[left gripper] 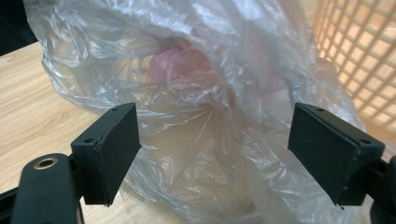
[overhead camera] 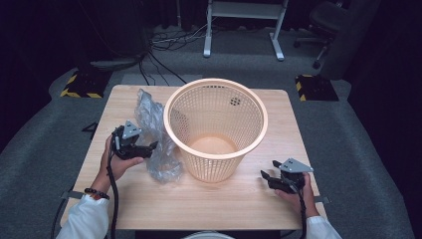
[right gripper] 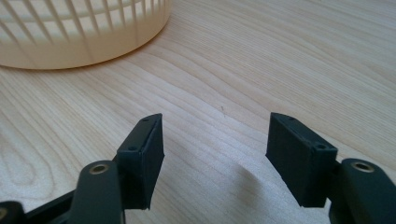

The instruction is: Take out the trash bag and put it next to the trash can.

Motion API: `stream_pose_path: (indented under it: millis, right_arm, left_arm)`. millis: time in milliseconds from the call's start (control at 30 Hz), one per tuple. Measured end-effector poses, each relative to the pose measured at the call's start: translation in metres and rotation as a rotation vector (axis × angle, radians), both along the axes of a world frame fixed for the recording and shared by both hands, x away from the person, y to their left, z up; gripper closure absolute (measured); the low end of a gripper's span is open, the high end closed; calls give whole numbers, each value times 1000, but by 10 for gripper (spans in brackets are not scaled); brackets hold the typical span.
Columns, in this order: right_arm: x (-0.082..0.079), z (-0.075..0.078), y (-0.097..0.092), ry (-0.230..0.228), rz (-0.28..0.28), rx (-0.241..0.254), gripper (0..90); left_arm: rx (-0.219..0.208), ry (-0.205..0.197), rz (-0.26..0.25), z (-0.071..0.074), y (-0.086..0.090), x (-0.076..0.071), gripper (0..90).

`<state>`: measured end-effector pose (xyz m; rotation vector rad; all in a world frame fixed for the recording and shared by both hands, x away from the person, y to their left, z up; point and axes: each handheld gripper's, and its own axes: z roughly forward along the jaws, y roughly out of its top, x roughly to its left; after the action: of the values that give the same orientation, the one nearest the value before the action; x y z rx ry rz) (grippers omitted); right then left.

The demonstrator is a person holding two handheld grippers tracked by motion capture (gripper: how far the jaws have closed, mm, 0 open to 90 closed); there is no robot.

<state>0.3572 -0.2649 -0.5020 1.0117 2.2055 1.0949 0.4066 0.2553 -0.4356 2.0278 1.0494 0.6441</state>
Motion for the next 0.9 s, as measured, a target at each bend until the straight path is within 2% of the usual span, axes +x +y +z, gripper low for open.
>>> stream_pose_path:
  millis: [167, 267, 367, 433, 500, 600, 700, 800, 900]
  right_arm:
    - [0, 0, 0, -2, -2, -4, 364]
    - [0, 0, 0, -1, -2, -1, 363]
    - [1, 0, 0, 0, -3, -1, 362]
    - [1, 0, 0, 0, -3, -3, 360]
    - [1, 0, 0, 0, -2, -2, 359]
    - [1, 0, 0, 2, -2, -5, 357]
    - [1, 0, 0, 1, 0, -8, 355]
    - [1, 0, 0, 5, 2, -20, 352]
    - [1, -1, 1, 3, 2, -28, 346]
  left_arm:
    - [3, -13, -22, 11, 0, -13, 164]
    - [14, -8, -48, 16, 0, -22, 160]
    - [5, -7, -79, 19, 0, -31, 159]
    - [31, -22, -95, 19, -1, -37, 162]
    - [60, -23, -107, 17, -3, -43, 161]
    - [81, -17, -127, 13, -5, -51, 160]
    - [125, -30, -139, 8, -7, -58, 160]
    - [112, -11, -162, 1, -8, -64, 161]
    - [143, 4, -180, -6, -11, -70, 163]
